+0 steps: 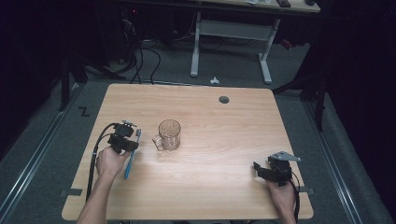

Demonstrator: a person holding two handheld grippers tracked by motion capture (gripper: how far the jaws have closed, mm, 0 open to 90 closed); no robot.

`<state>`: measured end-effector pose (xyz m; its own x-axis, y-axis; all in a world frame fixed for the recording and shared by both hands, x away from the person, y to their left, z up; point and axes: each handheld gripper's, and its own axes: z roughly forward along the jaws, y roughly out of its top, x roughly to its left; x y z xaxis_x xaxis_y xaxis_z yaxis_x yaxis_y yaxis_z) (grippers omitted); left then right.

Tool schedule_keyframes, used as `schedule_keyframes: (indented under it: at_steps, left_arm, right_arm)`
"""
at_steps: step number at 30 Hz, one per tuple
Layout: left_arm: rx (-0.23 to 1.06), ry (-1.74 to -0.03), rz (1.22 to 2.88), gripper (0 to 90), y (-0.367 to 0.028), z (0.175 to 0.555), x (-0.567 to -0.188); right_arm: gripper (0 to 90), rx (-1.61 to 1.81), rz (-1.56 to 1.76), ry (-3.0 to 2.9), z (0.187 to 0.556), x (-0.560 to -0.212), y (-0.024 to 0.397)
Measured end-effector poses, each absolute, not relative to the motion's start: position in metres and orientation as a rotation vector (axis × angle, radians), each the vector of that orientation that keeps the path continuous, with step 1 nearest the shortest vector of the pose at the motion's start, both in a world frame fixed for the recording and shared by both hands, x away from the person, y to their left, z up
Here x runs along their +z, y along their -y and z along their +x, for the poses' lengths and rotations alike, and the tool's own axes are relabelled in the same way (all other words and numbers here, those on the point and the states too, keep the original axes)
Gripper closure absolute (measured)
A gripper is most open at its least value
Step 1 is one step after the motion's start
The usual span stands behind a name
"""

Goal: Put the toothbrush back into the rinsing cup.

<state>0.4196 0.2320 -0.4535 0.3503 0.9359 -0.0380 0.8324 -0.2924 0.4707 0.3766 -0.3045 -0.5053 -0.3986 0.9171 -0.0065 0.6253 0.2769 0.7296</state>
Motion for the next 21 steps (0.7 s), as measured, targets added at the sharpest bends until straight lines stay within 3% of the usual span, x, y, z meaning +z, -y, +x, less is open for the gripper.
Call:
schedule_keyframes:
  at_steps: [21]
  left_arm:
    - [0.4,-1.502,2.132,79.9,-0.238,0.405,-0.423]
  right_arm:
    - [30.1,0.922,1.391,-2.124,0.377,-0.505,0.305]
